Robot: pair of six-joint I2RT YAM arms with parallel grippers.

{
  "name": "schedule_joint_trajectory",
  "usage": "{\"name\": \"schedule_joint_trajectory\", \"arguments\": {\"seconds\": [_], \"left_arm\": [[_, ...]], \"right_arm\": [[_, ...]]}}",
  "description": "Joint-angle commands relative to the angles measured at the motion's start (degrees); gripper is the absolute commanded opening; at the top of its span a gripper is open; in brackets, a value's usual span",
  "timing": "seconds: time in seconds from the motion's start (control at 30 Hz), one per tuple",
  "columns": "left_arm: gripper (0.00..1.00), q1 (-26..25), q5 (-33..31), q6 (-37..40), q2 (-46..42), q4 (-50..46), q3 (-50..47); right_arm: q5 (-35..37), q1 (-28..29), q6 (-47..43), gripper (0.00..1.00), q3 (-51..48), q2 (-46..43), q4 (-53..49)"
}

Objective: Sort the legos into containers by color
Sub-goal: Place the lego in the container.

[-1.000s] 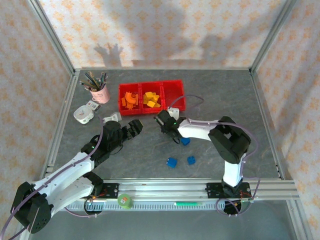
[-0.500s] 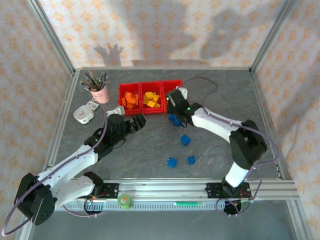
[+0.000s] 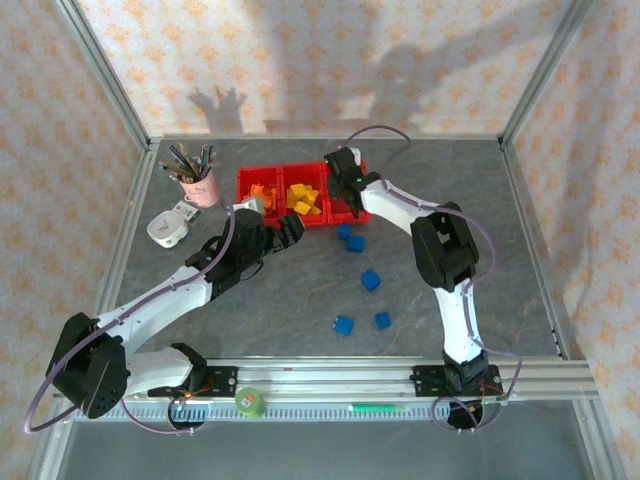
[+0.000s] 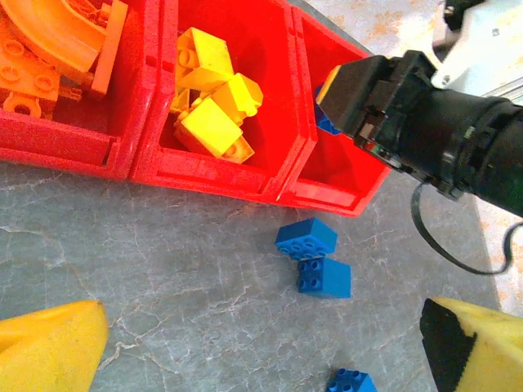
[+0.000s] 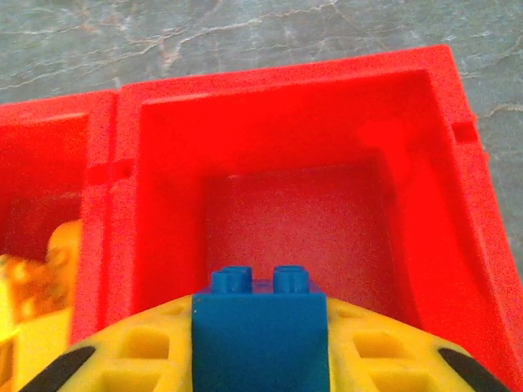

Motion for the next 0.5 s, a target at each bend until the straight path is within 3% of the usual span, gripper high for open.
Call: {"name": "schedule_joint_trajectory", "arguments": {"seconds": [0.0,0.2,0.47], "left_arm": [[0.99,0.13,-0.35,1.44,1.02,1.77,1.80],[0.99,0.68,0.25,1.86,1.65,1.87,2.22],[0.99,0.76,1.17,2.32,0.74,0.83,2.11]], "right_arm": [[1.59,-0.17,-2.73,0.35,3.92,1.61,-2.58],[-0.70,-0.18,-2.97,0.47,2.84,-1.14,-2.22],[-1.81,0.07,-0.70,0.48,-6.60,-10.86,-0.53]]}}
